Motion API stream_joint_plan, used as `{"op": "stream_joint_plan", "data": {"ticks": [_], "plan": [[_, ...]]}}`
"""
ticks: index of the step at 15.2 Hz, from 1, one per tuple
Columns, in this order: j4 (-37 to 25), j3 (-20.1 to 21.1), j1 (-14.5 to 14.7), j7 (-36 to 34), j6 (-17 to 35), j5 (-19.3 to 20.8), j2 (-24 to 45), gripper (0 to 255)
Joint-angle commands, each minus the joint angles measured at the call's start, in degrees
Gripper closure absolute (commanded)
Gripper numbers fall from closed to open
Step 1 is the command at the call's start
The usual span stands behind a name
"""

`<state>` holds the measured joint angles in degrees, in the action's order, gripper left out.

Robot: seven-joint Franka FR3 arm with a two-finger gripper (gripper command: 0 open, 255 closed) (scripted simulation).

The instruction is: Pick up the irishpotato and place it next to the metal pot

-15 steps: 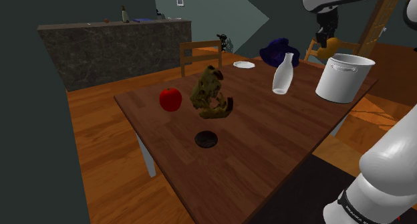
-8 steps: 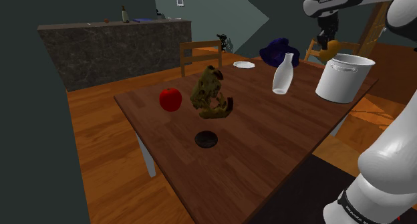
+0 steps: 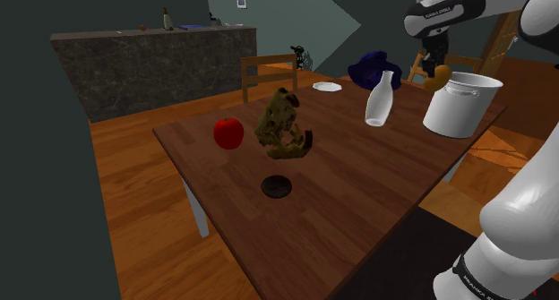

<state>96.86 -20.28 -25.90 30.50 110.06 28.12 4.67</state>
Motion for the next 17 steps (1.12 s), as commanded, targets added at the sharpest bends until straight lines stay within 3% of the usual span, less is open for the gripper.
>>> {"op": "stream_joint_plan", "data": {"ticks": [1,17], "plan": [[1.48,-0.05,-0.06,-0.67,1.43,0.24,0.05,255],[11.0,-0.48,-0.53,-5.88,11.83,2.18,1.98,255]]}}
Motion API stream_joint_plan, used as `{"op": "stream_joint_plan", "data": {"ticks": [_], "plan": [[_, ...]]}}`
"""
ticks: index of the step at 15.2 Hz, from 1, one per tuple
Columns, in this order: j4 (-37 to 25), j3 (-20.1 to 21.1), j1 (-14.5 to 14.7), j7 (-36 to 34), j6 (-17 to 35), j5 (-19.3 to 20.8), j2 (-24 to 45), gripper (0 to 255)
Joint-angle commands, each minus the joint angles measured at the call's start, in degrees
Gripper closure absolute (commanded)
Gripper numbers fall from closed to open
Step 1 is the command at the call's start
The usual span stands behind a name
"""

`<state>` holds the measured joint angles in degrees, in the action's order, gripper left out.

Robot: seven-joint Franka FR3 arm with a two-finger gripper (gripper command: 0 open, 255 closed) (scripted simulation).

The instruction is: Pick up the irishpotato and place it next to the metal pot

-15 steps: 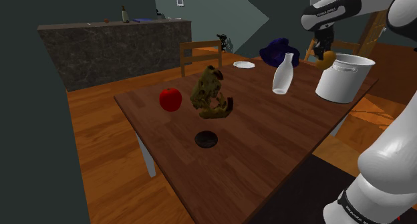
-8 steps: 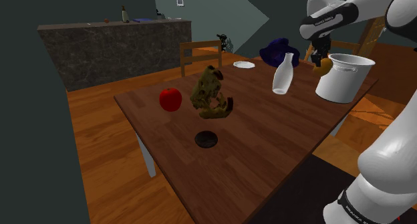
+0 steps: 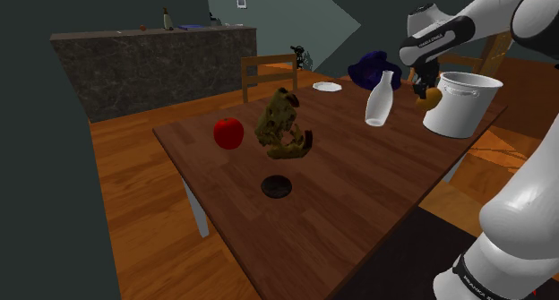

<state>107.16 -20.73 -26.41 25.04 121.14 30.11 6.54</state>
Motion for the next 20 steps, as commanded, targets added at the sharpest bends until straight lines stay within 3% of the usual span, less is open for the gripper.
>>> {"op": "stream_joint_plan", "data": {"ticks": [1,20], "plan": [[1.18,-0.07,-0.06,-0.74,1.39,0.32,0.33,255],[7.95,-0.68,-0.84,-6.98,13.3,2.74,6.63,255]]}}
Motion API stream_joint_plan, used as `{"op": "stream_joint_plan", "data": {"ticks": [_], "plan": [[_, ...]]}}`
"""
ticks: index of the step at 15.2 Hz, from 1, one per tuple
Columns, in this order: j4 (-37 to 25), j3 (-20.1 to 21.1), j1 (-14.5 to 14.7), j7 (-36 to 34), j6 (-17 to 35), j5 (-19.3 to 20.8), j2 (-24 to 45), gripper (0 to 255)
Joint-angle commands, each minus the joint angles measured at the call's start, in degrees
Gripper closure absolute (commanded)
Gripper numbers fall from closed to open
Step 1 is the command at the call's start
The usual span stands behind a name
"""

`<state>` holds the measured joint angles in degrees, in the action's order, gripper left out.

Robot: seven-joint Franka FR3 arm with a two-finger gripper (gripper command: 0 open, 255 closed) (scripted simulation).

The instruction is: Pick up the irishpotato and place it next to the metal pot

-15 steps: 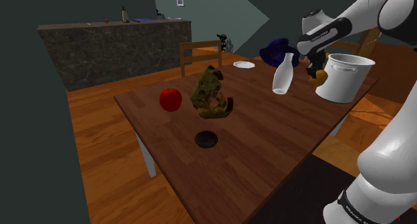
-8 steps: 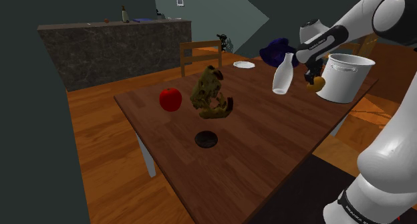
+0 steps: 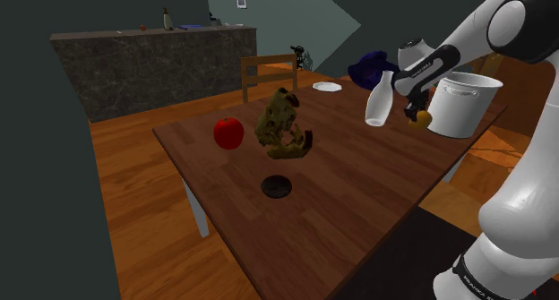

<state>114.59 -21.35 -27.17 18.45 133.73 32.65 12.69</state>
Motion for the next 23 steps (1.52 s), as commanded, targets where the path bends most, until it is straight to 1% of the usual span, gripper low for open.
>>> {"op": "stream_joint_plan", "data": {"ticks": [1,8,16,17,22,23], "plan": [[0.75,-0.1,-0.11,-0.73,1.33,0.32,0.92,255],[2.15,-0.32,-0.44,-3.41,5.96,1.38,4.62,255],[2.15,-0.33,-0.43,-3.41,5.97,1.38,4.62,255],[2.03,-0.28,-0.39,-3.42,5.85,1.31,4.65,0],[2.15,-0.33,-0.43,-3.41,5.97,1.38,4.62,0],[2.26,-0.13,0.17,-3.38,4.38,1.35,3.14,0]]}}
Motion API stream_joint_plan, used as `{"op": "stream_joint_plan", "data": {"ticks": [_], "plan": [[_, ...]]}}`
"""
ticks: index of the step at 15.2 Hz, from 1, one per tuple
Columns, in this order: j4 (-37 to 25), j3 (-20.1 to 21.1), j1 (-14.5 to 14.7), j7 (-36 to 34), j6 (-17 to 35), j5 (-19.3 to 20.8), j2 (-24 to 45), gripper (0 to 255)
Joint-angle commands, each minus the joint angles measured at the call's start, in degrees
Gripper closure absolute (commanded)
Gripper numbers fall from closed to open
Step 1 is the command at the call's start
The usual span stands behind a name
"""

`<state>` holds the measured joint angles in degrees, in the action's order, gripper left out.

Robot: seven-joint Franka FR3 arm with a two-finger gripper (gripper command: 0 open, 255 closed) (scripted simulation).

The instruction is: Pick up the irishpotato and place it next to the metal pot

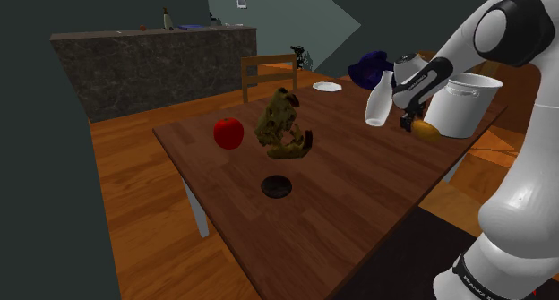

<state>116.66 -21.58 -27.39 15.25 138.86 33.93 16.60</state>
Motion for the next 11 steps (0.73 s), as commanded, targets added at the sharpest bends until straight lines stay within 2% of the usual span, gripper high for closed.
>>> {"op": "stream_joint_plan", "data": {"ticks": [1,3,11], "plan": [[0.23,0.33,0.99,-0.15,-2.38,0.02,-2.21,0],[0.11,0.8,2.02,-0.08,-5.33,-0.11,-4.64,0],[0.11,0.82,2.0,-0.08,-5.33,-0.1,-4.63,0]]}}
